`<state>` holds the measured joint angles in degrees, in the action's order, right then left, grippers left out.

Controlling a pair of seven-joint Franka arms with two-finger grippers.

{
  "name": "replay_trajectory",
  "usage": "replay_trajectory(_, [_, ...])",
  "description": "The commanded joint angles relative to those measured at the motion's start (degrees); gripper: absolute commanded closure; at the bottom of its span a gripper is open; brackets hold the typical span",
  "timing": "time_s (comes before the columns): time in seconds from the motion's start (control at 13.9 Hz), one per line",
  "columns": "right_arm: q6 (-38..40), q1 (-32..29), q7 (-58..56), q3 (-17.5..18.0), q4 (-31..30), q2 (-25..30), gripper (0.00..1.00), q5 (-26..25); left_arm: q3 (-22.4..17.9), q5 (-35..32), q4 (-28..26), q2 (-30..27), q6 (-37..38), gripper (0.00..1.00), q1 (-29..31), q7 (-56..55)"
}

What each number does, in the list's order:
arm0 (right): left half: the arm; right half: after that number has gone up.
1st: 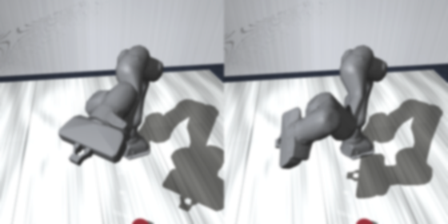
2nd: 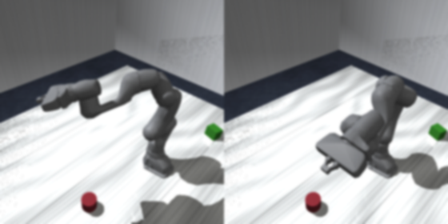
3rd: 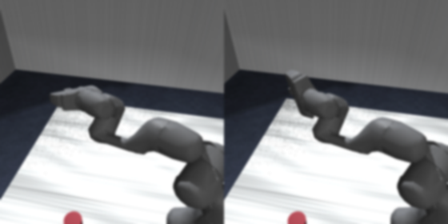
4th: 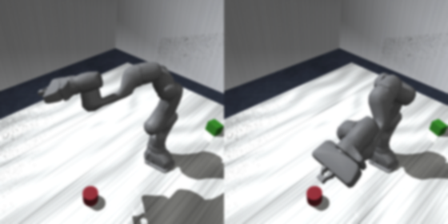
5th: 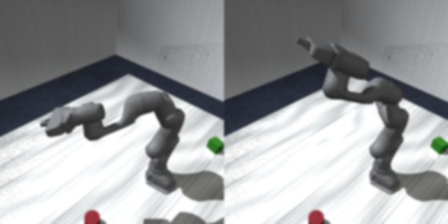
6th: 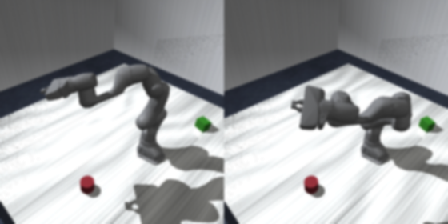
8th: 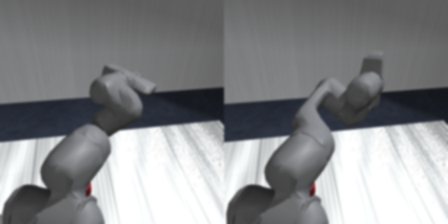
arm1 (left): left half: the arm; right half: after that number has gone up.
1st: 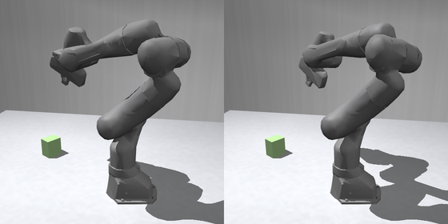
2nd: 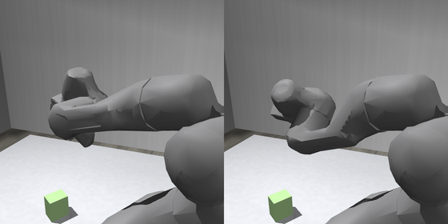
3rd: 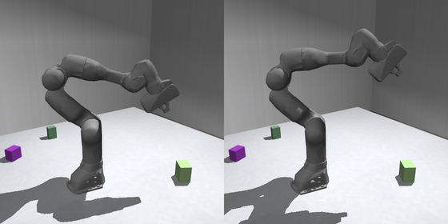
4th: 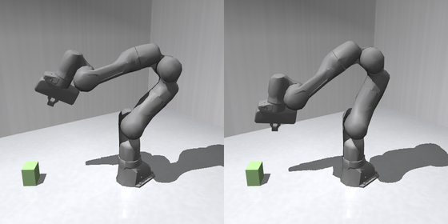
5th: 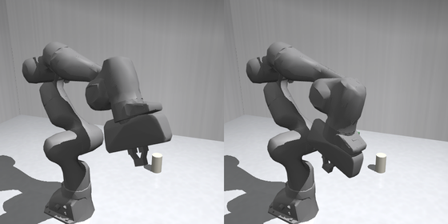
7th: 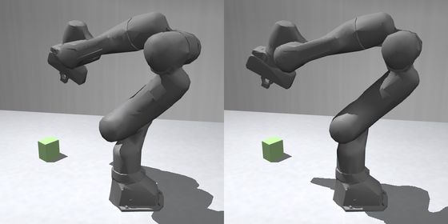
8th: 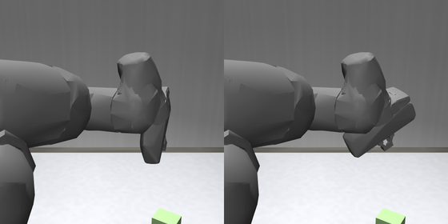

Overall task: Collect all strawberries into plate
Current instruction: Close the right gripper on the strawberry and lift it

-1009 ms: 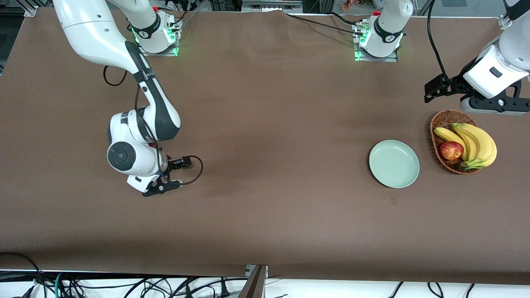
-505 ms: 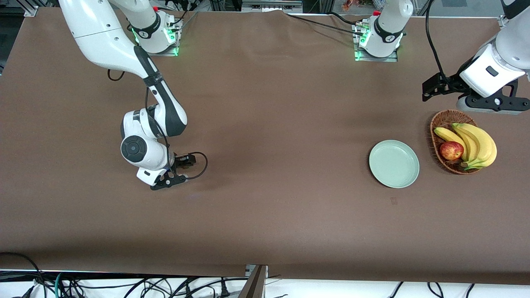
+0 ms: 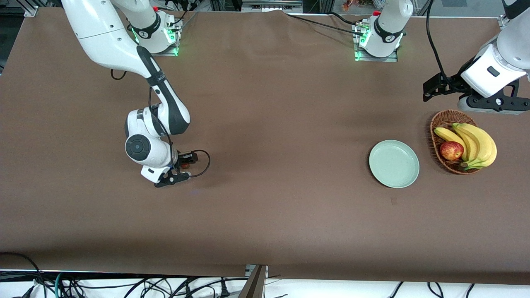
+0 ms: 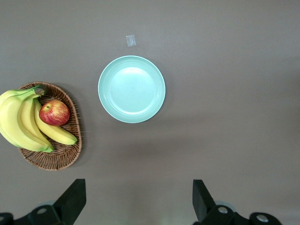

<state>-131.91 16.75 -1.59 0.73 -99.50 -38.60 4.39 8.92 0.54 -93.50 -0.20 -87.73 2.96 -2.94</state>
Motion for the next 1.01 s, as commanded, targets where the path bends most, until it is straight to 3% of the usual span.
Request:
replay_trajectory(0.0, [-0.99, 0.21, 0.09, 0.06, -1.93, 1.51, 0.61, 1.24, 0.04, 0.6, 2.18, 1.08, 1.07, 0.0, -0.15, 0.57])
replay_trajectory(0.14, [-0.37, 0.21, 0.09, 0.06, -1.84, 1.6, 0.88, 1.24, 0.04, 1.21, 1.92, 1.17, 1.86, 0.0, -0.15, 0.48])
replay_trajectory(0.22, [-0.37, 0.21, 0.09, 0.15, -1.58, 1.6, 0.96, 1.24, 0.3, 1.3, 1.83, 1.17, 2.56, 0.0, -0.58, 0.48])
replay_trajectory(0.36, [-0.28, 0.91, 0.09, 0.59, -0.09, 1.95, 0.96, 2.2, 1.27, 1.47, 1.92, 1.52, 3.87, 0.0, -1.11, 0.39])
replay_trajectory(0.5, [-0.37, 2.14, 2.62, 1.99, 2.45, 1.95, 0.96, 7.88, 2.84, 2.27, 0.96, 2.48, 6.06, 0.0, -1.29, 0.66])
replay_trajectory(0.72, [-0.99, 10.37, 20.68, 2.26, 6.75, 0.55, 0.96, 9.68, 6.45, 1.83, 0.95, 7.49, 10.64, 0.0, -1.29, -0.04])
replay_trajectory(0.94, [-3.17, 18.81, 38.71, 2.17, 15.88, -4.8, 0.96, 9.59, 6.02, 1.91, 1.57, 4.34, 11.09, 0.0, -0.06, 0.66])
